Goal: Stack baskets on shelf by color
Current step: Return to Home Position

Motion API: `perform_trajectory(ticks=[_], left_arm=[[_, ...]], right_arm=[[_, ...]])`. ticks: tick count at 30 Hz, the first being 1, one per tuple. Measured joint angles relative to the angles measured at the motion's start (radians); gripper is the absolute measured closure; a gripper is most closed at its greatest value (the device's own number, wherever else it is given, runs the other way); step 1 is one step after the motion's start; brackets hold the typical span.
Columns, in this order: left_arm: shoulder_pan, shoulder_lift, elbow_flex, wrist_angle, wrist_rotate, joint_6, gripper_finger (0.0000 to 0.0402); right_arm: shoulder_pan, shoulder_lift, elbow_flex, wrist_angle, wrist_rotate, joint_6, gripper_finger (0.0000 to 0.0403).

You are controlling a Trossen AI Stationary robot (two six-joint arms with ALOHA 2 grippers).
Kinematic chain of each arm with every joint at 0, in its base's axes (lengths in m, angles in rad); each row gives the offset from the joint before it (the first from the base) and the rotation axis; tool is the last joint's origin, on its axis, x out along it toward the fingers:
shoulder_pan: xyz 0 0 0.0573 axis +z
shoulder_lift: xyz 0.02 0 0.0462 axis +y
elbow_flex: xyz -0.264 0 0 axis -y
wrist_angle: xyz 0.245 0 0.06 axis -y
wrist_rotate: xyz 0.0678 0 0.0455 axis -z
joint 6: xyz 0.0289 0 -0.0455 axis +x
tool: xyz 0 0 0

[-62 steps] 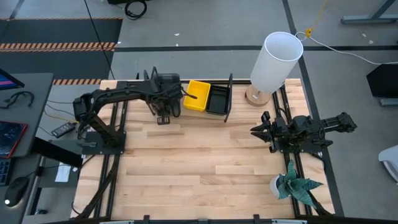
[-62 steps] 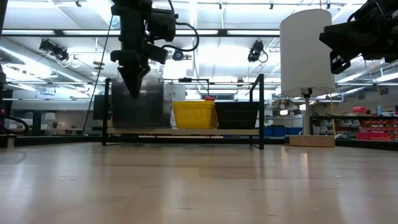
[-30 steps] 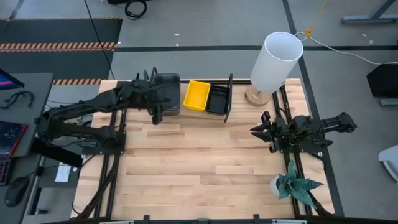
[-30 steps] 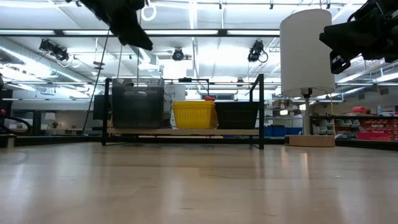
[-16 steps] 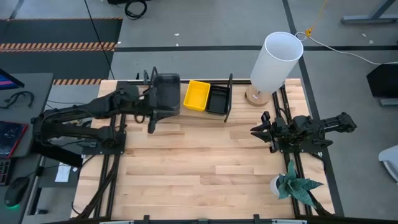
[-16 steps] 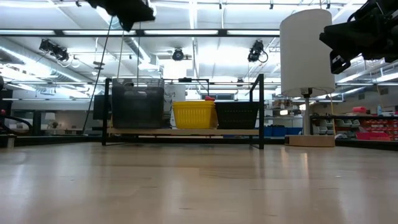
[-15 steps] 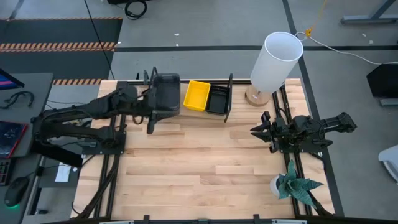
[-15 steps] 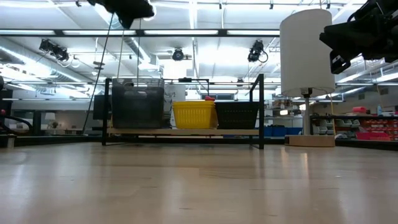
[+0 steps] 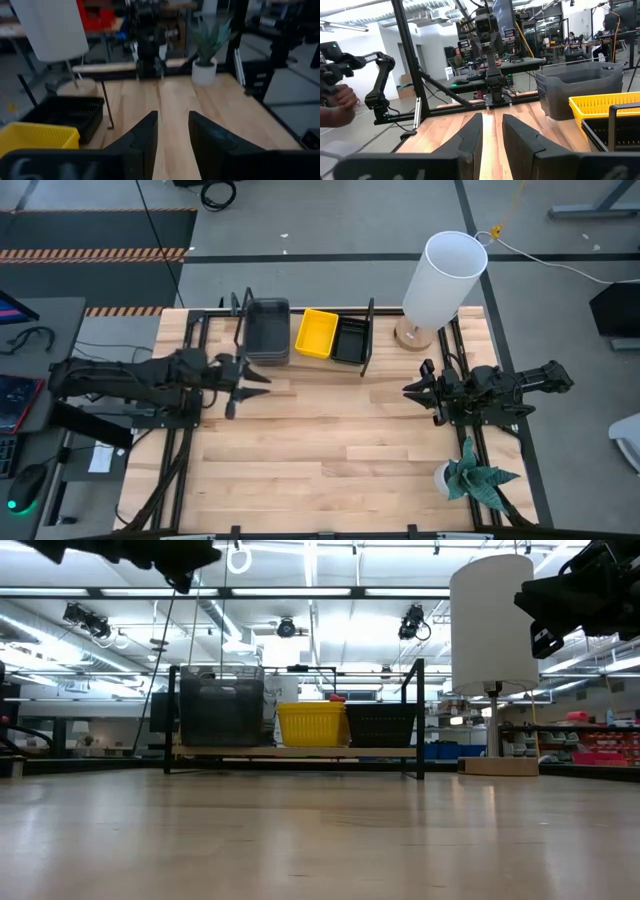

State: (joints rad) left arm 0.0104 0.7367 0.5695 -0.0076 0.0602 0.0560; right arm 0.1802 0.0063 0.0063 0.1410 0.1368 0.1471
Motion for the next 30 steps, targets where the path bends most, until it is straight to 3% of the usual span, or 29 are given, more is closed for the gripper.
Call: perform_trajectory(ticks=[18,24,30], left_arm=[[-0.045,-0.584,-0.389,0.111,0.041,-0.241,0.0286],[-0.099,-0.698,-0.524,0.205,0.030,-0.354,0.0286],[-0.143,-0.734,-0.561,0.240,0.083,-0.355,0.0286]], right_arm=[[0.000,0.000,0.000,0.000,0.000,0.000,0.0324],[0.000,0.000,0.000,0.000,0.000,0.000,0.0324],[0.000,0.000,0.000,0.000,0.000,0.000,0.0324]])
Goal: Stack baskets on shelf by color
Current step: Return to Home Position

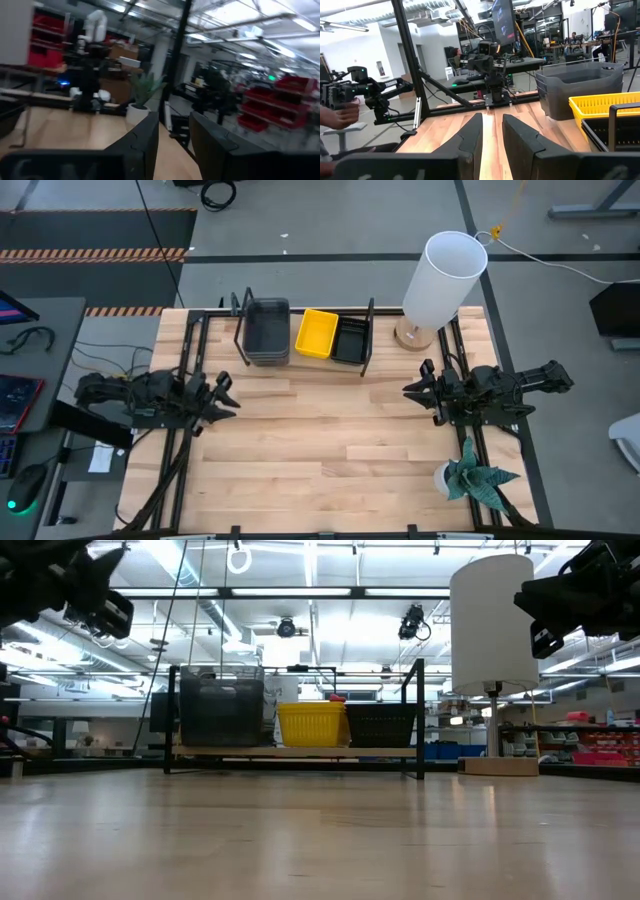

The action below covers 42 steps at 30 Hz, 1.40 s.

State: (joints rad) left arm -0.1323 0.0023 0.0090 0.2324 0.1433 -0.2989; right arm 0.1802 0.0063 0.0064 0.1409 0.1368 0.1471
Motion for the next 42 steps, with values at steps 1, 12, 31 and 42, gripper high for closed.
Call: perform_trajectory(ticks=[1,12,31,42], left_arm=[[-0.007,0.003,0.000,0.003,0.009,0.018,0.0286],[-0.012,0.004,-0.001,0.002,0.004,0.048,0.0283],[-0.012,0.004,-0.002,0.003,0.004,0.048,0.0283],[-0.012,0.011,-0.002,0.002,0.004,0.048,0.0282]], right_arm=[[0.000,0.000,0.000,0.000,0.000,0.000,0.0324],[0.000,0.000,0.000,0.000,0.000,0.000,0.0324],[0.000,0.000,0.000,0.000,0.000,0.000,0.0324],[0.000,0.000,0.000,0.000,0.000,0.000,0.0324]])
